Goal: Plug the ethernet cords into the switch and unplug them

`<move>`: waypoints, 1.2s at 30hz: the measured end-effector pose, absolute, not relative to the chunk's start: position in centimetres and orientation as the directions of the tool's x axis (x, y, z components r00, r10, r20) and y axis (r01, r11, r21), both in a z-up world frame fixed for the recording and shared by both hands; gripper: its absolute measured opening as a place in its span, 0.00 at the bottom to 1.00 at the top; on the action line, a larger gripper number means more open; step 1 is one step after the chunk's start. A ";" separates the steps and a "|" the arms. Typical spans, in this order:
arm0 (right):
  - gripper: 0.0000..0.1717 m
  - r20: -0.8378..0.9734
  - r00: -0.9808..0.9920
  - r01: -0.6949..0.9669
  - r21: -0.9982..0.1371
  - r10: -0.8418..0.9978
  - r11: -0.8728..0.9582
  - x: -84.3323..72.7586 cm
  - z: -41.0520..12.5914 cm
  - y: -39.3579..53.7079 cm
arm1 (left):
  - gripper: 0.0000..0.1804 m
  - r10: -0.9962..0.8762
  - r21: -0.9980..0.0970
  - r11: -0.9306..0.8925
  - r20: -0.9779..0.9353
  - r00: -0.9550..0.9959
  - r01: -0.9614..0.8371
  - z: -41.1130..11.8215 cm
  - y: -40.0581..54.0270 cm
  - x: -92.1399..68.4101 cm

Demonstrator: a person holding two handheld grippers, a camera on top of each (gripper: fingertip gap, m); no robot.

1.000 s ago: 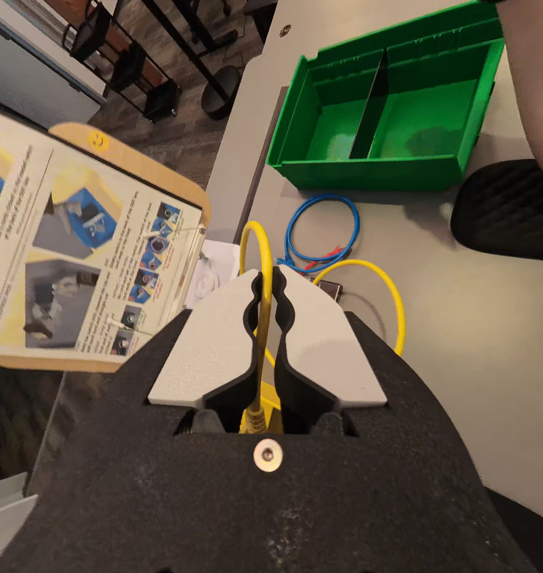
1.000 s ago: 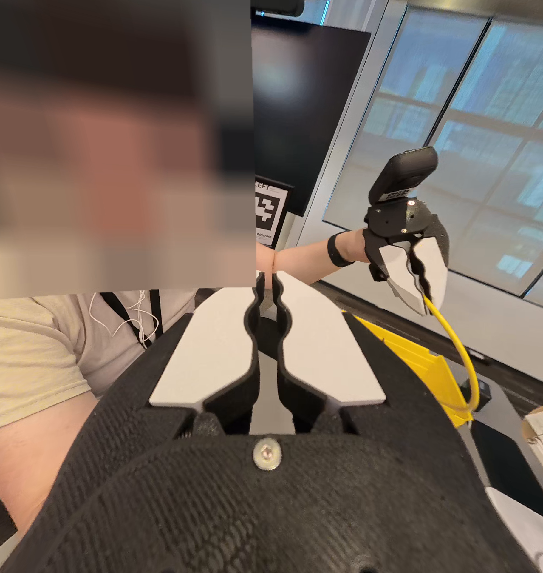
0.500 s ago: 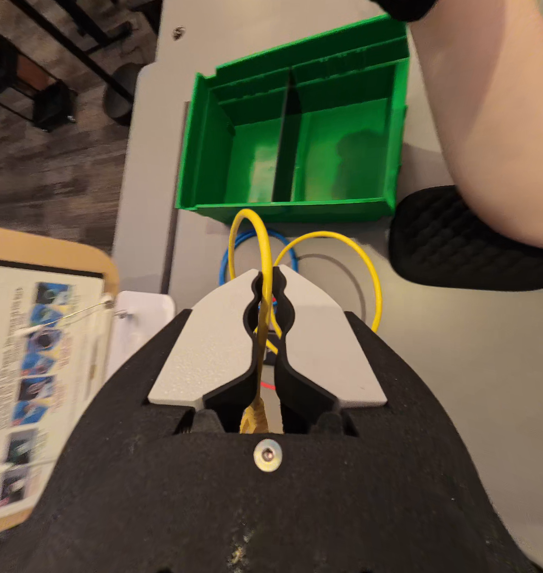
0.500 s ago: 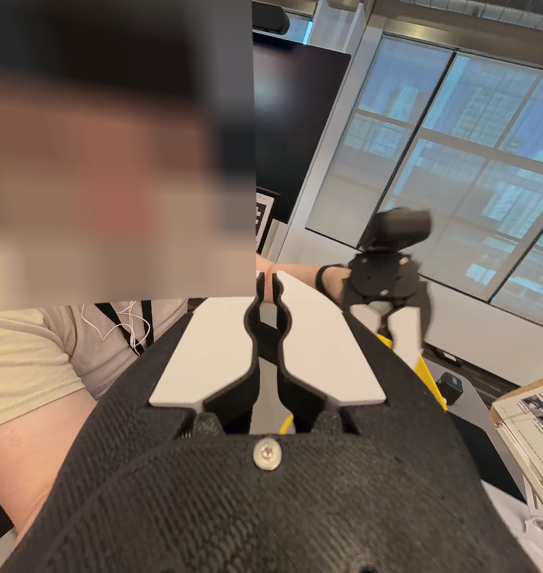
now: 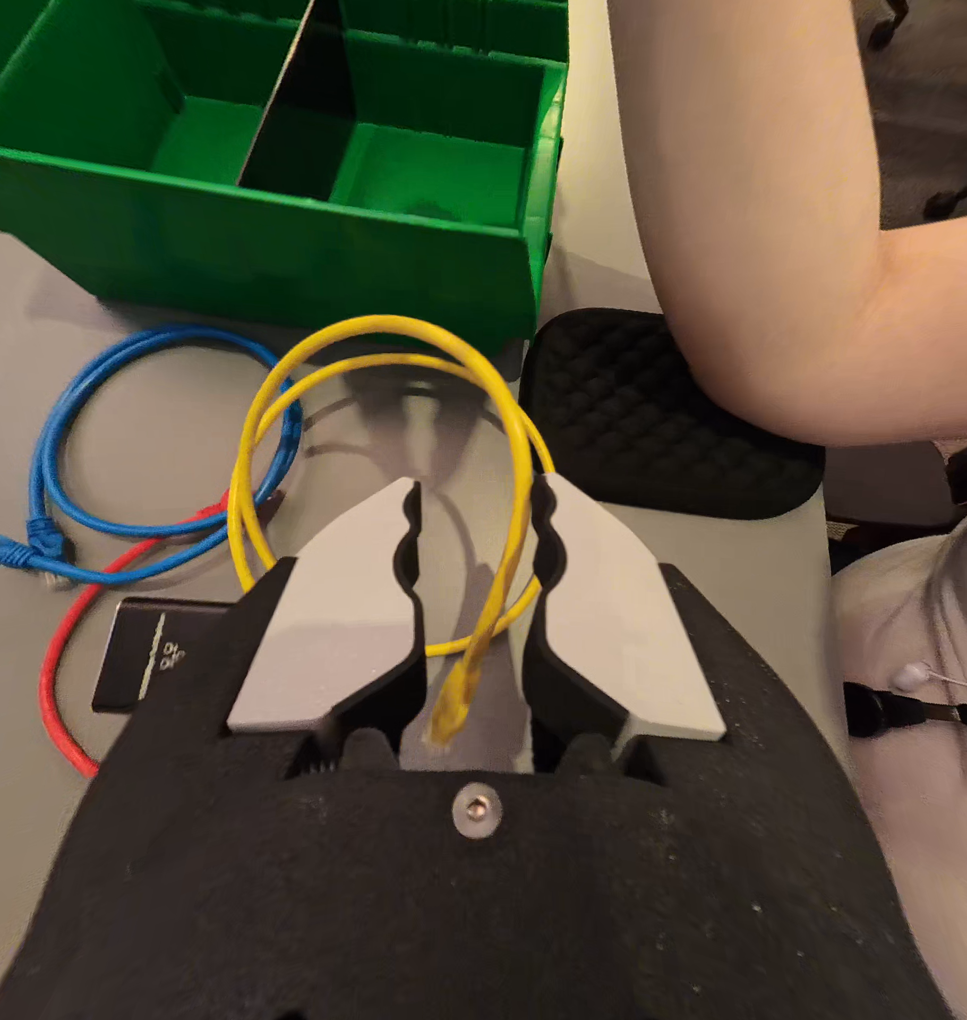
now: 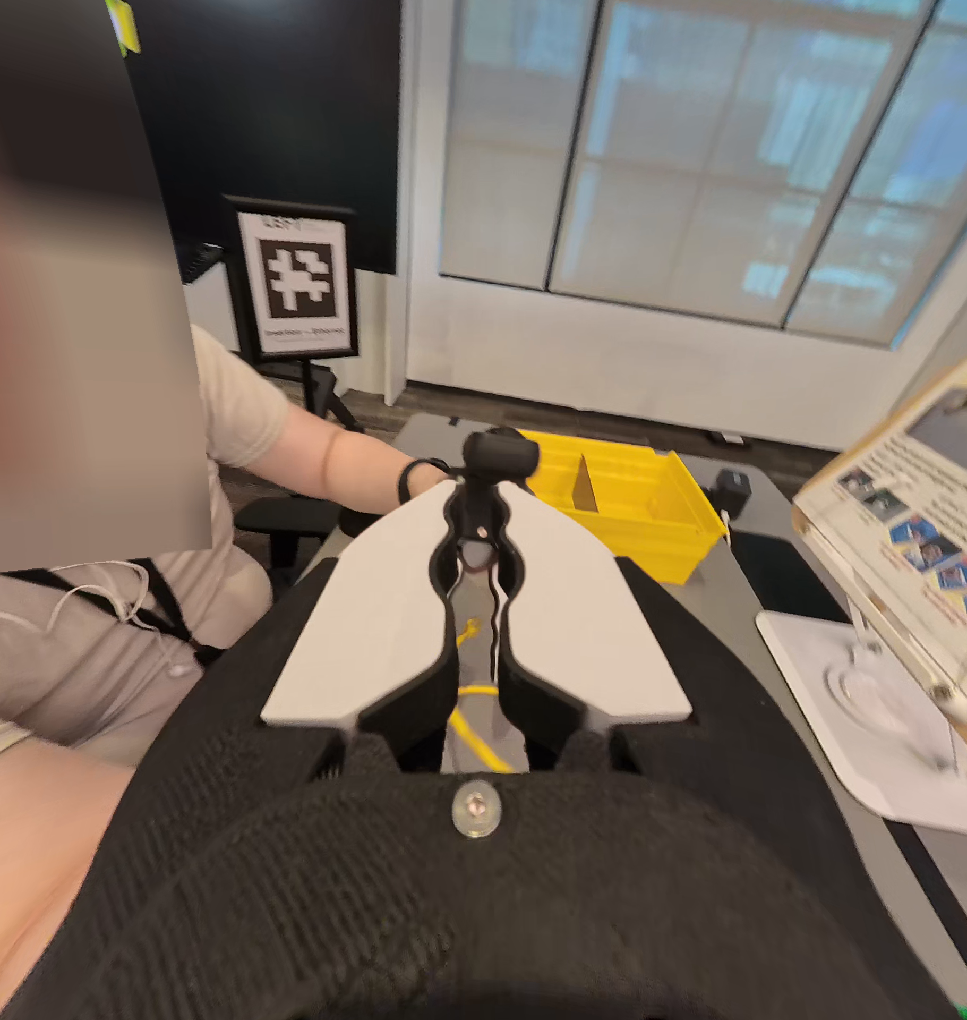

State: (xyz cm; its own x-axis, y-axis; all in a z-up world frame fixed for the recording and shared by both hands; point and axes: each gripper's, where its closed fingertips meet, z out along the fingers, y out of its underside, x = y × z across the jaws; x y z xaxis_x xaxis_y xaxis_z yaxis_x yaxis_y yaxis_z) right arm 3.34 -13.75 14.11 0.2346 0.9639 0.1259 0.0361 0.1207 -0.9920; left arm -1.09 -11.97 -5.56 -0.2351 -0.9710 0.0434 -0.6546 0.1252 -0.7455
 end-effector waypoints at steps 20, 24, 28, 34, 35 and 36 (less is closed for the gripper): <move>0.07 0.166 0.306 0.097 -0.985 0.937 0.142 3.4 13.5 -12.3 | 0.33 -0.937 -0.338 0.341 -0.201 -0.287 -0.877 -12.6 3.5 -4.5; 0.07 0.166 0.307 0.084 -0.986 0.937 0.147 3.8 13.5 -12.4 | 0.34 -0.934 -0.262 0.346 -0.189 -0.304 -0.901 -14.7 4.1 -4.9; 0.07 0.162 0.311 0.081 -0.986 0.936 0.144 3.9 13.5 -12.3 | 0.35 -0.938 -0.235 0.336 -0.173 -0.301 -0.912 -15.4 4.2 -4.7; 0.07 0.166 0.306 0.088 -0.985 0.937 0.146 3.9 13.3 -12.4 | 0.34 -0.948 -0.230 0.300 -0.178 -0.263 -0.926 -14.4 4.5 -4.4; 0.07 0.166 0.306 0.089 -0.985 0.938 0.145 3.9 13.3 -12.4 | 0.34 -0.951 -0.236 0.290 -0.180 -0.251 -0.927 -14.0 4.6 -4.5; 0.07 0.164 0.306 0.090 -0.986 0.938 0.144 4.0 13.3 -12.4 | 0.34 -0.954 -0.246 0.280 -0.181 -0.239 -0.928 -13.4 4.6 -4.6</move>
